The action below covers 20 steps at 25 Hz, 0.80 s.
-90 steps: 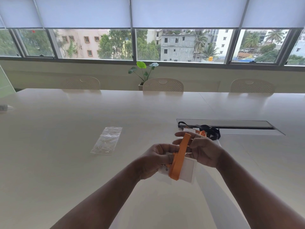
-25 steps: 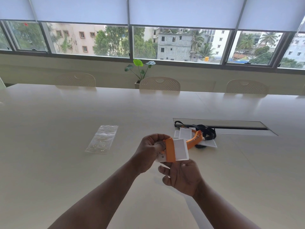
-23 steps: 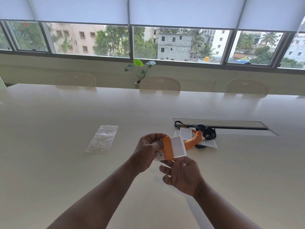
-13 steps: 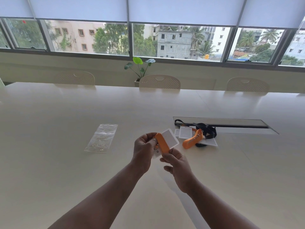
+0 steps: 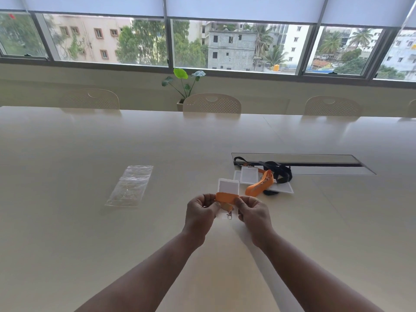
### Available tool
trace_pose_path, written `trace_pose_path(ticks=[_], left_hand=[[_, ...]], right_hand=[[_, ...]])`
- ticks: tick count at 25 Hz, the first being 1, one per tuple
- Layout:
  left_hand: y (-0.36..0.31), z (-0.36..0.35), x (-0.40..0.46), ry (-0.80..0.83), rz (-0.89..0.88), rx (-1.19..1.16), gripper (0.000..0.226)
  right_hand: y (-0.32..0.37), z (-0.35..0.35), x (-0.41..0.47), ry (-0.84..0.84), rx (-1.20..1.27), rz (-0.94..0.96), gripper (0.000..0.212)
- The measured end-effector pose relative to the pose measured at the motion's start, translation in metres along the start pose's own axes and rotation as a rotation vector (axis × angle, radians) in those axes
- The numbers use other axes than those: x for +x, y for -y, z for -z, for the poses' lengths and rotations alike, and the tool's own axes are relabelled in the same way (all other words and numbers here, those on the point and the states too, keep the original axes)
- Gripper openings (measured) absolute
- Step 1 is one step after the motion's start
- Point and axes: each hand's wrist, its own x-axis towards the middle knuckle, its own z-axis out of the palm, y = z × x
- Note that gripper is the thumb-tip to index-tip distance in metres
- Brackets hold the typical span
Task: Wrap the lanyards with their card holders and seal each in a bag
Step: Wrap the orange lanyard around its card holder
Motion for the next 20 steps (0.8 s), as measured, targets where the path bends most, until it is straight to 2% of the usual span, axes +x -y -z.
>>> trace_pose_path(ticks=[2, 5, 7, 9, 17, 20], left_hand=[[0.006, 0.005, 0.007, 0.041, -0.033, 0.171, 0.012], [0.008, 0.008, 0.018, 0.087, -0.19, 0.5, 0.005], [0.009, 0.009, 0.027, 0.079, -0.296, 0.731, 0.021], [0.013, 0.014, 0.036, 0.042, -0.38, 0.899, 0.026], [0.029, 0.019, 0.052, 0.075, -0.469, 1.052, 0.028], [0.031, 0.018, 0.053, 0.11, -0.435, 1.157, 0.031]], right_hand=[[-0.007, 0.004, 0.009, -0.034, -0.22, 0.096, 0.012], [-0.015, 0.006, 0.022, -0.108, -0.533, 0.201, 0.011], [-0.019, 0.005, 0.028, -0.136, -0.648, 0.226, 0.011], [-0.024, 0.003, 0.033, -0.151, -0.732, 0.253, 0.01], [-0.029, 0.003, 0.045, -0.16, -0.875, 0.307, 0.014], [-0.031, 0.0, 0.045, -0.209, -0.943, 0.339, 0.012]])
